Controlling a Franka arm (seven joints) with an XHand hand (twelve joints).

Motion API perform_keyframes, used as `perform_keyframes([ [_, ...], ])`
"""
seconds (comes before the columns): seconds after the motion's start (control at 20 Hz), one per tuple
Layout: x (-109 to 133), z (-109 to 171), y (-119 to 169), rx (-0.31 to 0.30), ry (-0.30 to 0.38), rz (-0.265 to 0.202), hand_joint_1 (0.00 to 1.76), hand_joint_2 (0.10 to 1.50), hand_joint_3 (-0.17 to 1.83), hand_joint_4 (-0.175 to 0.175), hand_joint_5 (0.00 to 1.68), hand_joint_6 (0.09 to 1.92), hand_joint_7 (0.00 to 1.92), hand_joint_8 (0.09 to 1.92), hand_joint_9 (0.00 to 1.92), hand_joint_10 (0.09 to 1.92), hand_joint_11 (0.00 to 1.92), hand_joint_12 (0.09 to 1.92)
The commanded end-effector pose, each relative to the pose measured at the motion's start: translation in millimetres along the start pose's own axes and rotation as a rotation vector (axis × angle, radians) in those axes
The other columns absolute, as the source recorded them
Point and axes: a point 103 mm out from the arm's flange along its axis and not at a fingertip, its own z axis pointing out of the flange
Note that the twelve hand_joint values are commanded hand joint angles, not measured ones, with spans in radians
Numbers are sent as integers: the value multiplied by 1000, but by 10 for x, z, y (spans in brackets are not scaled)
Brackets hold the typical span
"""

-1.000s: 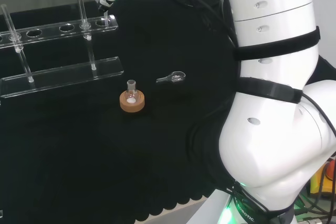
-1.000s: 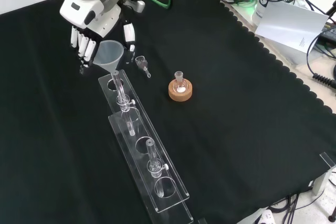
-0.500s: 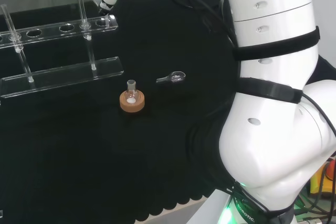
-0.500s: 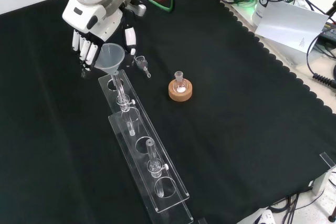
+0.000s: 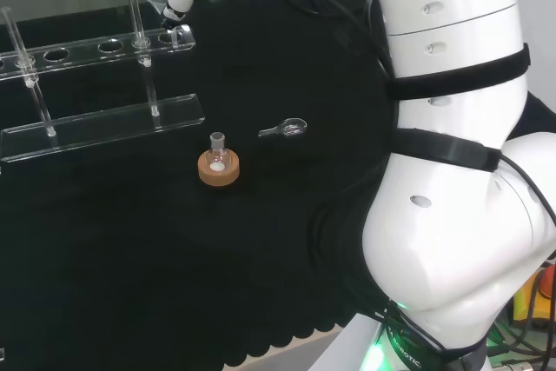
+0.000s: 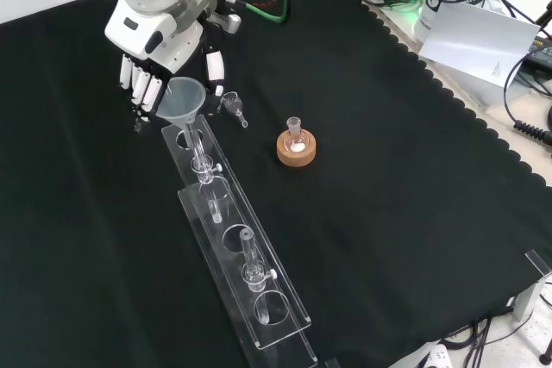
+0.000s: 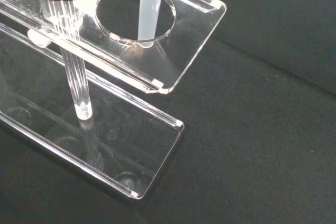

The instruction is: Put the funnel back on the funnel stand.

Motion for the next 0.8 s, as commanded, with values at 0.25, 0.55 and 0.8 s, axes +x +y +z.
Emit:
perform_keyframes([
  [0.25, 91, 74, 90, 22, -10, -2, 779, 745, 438, -58, 478, 88, 485, 651, 869, 303, 713, 1110],
  [0.55, 86, 158, 83, 45, -9, 2, 766, 742, 436, -55, 459, 87, 399, 690, 750, 408, 586, 1194],
  [0.8, 100, 131, 5, 34, -14, 8, 750, 724, 436, -53, 397, 87, 233, 696, 515, 573, 303, 1322],
])
